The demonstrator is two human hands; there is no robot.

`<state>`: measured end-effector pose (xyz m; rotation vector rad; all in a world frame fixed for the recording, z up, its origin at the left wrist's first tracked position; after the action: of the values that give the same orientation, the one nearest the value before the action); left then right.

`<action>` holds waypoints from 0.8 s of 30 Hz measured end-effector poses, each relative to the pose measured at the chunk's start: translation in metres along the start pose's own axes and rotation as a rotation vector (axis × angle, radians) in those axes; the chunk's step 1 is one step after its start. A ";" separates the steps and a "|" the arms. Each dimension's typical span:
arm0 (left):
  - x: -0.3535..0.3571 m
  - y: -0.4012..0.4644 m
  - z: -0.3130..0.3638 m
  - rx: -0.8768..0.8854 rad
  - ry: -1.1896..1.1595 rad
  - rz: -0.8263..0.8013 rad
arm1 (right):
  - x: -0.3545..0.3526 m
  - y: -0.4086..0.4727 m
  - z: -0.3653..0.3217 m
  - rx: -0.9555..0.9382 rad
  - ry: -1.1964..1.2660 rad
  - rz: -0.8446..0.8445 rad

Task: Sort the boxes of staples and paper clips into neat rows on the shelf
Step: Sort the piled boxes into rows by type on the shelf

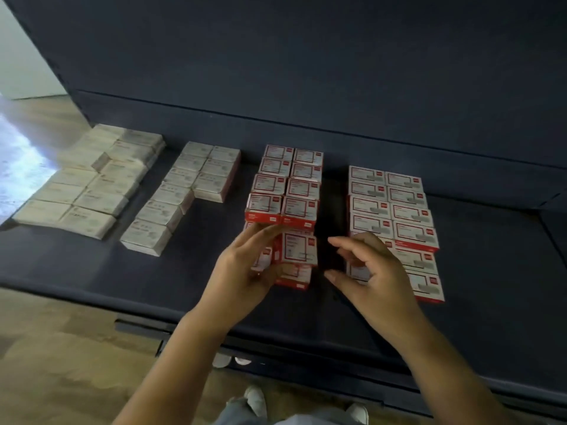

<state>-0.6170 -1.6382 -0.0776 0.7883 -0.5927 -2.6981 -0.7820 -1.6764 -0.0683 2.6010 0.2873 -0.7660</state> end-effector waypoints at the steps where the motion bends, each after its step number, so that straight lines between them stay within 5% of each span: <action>1: -0.005 0.000 -0.008 0.008 0.073 0.034 | 0.002 0.000 0.000 0.001 -0.011 0.002; 6: -0.024 0.002 -0.037 0.073 0.395 0.119 | 0.017 -0.001 -0.001 -0.015 -0.103 0.023; 24: -0.023 0.008 -0.041 0.034 0.401 0.175 | 0.011 -0.027 0.013 0.209 -0.016 0.105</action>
<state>-0.5743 -1.6498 -0.0948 1.1860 -0.5787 -2.2873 -0.7873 -1.6572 -0.0930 2.7769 0.0679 -0.8178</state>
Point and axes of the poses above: each hand's wrist, its own y-axis towards the middle knuckle, its own x-axis out of the palm, z = x × y, the point moved 9 cm from there along y, towards the middle knuckle, and after that the axes turned 8 degrees about z, right-handed, at the moved point
